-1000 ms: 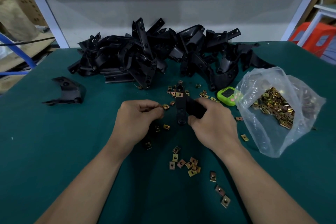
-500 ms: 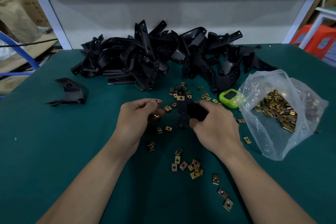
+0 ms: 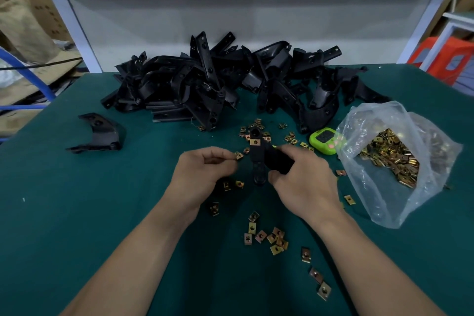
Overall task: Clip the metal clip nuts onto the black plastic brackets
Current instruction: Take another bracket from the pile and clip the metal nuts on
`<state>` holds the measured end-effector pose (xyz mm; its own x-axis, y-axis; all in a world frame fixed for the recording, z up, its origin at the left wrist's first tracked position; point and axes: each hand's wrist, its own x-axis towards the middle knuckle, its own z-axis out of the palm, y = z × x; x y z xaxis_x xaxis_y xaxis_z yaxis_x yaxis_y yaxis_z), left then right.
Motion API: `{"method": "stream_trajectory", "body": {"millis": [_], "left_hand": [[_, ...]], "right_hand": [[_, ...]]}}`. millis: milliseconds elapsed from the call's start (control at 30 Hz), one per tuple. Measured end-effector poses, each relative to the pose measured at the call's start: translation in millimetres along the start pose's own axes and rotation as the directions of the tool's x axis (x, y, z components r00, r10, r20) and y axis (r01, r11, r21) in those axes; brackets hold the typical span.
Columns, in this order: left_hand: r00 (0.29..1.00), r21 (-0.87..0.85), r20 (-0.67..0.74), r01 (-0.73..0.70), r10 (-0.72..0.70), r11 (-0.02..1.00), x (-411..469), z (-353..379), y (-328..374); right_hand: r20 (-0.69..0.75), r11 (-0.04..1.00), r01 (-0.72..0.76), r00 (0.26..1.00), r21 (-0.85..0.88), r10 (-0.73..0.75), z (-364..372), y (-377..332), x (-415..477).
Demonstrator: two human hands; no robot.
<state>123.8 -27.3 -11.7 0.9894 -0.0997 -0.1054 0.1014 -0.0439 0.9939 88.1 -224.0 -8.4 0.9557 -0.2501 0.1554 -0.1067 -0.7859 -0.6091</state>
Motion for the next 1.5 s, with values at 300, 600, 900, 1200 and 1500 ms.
{"method": "stream_trajectory", "body": {"millis": [300,600,900,1200,1500], "left_hand": [[0.994,0.065,-0.051,-0.094,0.097,0.993,-5.4,6.8,5.6],[0.989,-0.064,0.124,-0.070,0.078,0.995,-11.5,7.6,12.6],[0.972,-0.074,0.233,0.013,0.005,0.997,-14.1,9.9,12.3],[0.975,-0.033,0.220,0.025,-0.017,0.999,-13.2,7.1,13.5],[0.969,0.051,0.245,-0.010,-0.003,0.999,-13.0,3.5,14.0]], "right_hand": [[-0.023,1.000,0.000,1.000,0.009,0.000,-1.1,-0.4,-0.6],[-0.091,0.998,0.028,0.995,-0.051,-0.032,-2.7,1.2,0.7],[-0.087,0.998,0.042,0.995,-0.044,-0.046,-3.7,1.3,-0.8],[-0.061,0.999,0.049,0.997,-0.023,-0.050,-4.3,1.5,-0.8],[-0.078,0.995,0.096,0.992,-0.034,-0.098,-0.7,1.9,-3.7]]}}
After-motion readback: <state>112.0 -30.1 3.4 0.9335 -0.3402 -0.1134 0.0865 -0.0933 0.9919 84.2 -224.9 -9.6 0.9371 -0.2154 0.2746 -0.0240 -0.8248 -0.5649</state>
